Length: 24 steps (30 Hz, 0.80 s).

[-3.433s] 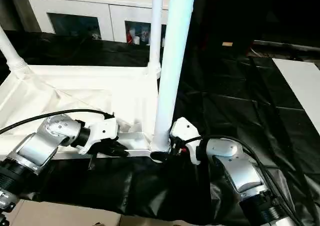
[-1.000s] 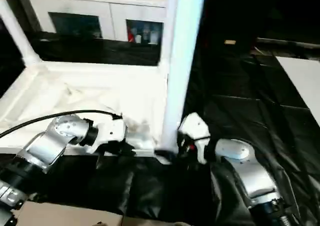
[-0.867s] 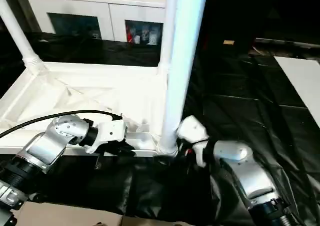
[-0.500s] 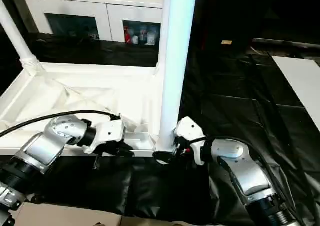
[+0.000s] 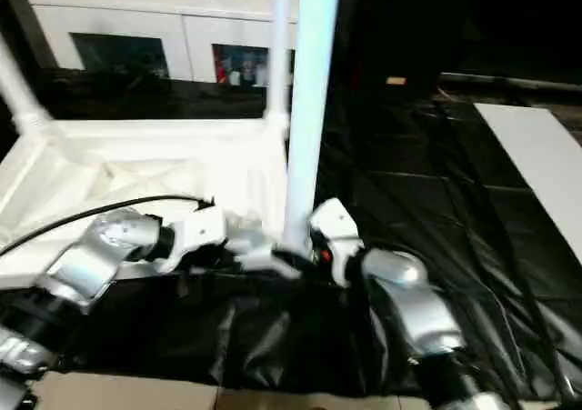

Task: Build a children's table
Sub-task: Rotate leg to tighten

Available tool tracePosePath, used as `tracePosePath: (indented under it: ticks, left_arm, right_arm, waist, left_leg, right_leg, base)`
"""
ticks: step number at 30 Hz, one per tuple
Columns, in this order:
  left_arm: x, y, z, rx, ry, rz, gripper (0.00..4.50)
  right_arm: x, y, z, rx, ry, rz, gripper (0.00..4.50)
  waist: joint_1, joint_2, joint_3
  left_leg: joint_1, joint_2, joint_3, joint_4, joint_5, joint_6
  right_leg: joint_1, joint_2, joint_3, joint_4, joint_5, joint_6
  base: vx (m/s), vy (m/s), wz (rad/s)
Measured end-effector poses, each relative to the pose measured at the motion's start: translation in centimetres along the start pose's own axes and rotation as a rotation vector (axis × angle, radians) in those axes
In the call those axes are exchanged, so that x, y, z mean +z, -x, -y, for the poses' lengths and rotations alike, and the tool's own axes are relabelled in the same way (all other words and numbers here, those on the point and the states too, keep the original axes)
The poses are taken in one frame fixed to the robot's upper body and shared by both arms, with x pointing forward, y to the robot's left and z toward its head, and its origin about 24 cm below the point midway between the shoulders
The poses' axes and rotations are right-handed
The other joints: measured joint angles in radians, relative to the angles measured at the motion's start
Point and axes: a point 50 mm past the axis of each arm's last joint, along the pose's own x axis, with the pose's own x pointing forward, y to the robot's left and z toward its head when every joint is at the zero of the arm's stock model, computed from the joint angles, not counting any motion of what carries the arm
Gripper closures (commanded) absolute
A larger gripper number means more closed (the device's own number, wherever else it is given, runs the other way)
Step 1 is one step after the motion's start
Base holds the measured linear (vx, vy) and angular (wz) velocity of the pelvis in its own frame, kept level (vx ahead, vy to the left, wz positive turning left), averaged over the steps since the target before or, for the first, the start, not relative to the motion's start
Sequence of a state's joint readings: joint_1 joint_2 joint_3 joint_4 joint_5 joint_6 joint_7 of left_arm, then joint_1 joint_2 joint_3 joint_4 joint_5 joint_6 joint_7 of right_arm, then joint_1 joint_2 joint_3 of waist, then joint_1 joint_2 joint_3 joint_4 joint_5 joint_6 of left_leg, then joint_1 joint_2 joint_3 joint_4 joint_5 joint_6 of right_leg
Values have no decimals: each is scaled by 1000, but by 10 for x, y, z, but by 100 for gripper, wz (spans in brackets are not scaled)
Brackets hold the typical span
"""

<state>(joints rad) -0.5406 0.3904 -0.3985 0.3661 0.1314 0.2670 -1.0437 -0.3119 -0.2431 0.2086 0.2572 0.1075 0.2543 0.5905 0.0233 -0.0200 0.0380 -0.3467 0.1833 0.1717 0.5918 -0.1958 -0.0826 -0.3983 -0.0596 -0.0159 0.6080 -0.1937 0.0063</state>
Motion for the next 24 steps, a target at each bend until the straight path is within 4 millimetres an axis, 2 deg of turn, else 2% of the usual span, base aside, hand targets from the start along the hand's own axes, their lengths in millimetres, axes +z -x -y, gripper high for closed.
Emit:
tracePosePath:
  ticks: [5,9,11,12,14,17,19,22,24]
  left_arm:
    - [11,-25,-6,168,156,21,450]
    - [25,-47,-5,268,251,48,450]
    - [28,-52,-5,284,256,49,450]
    - [29,-54,-5,285,256,50,450]
    - [30,-54,-5,288,250,53,450]
    - [29,-52,-7,308,230,45,450]
    - [26,-47,-10,324,214,38,450]
    - [23,-42,-15,347,188,28,450]
    - [23,-37,-17,333,159,24,450]
  right_arm:
    - [9,-31,6,-297,-101,-24,184]
    - [11,-45,17,-470,-163,-59,185]
    - [11,-46,20,-486,-166,-60,185]
    - [11,-46,21,-493,-169,-51,150]
    - [10,-45,21,-497,-168,-35,116]
    - [13,-44,15,-487,-177,8,108]
    - [18,-42,11,-449,-169,49,76]
    - [20,-41,3,-372,-116,50,57]
    - [17,-26,6,-278,-49,42,57]
  waist:
    - [-20,2,-3]
    - [-20,2,-6]
    - [-19,-1,-8]
    - [-17,-2,-8]
    - [-16,-1,-8]
    - [-18,-2,-7]
    - [-22,-2,-5]
    - [-29,-3,-2]
    - [-25,-3,0]
  left_leg:
    - [0,-3,-3,1,0,0]
    - [-1,-8,-3,1,0,0]
    - [-2,-9,-3,1,0,1]
    - [-3,-9,-2,1,0,1]
    - [-4,-9,-3,0,0,1]
    - [-5,-9,-3,0,0,1]
    - [-5,-9,-3,0,0,1]
    - [-8,-8,-4,0,0,1]
    - [-10,-8,-4,-1,0,1]
  right_leg:
    - [0,-1,0,-9,0,0]
    - [2,-4,1,-18,0,0]
    - [2,-6,1,-19,0,0]
    - [2,-6,1,-21,0,0]
    - [2,-6,1,-24,0,0]
    - [1,-6,1,-25,0,0]
    - [-2,-6,1,-25,0,0]
    - [-5,-5,-1,-25,1,0]
    - [-7,-4,-1,-26,6,-1]
  base:
    - [0,0,0]
    - [0,0,0]
    - [0,0,0]
    - [0,0,0]
    - [0,0,0]
    - [0,0,0]
    - [0,0,0]
    - [0,0,0]
    - [0,0,0]
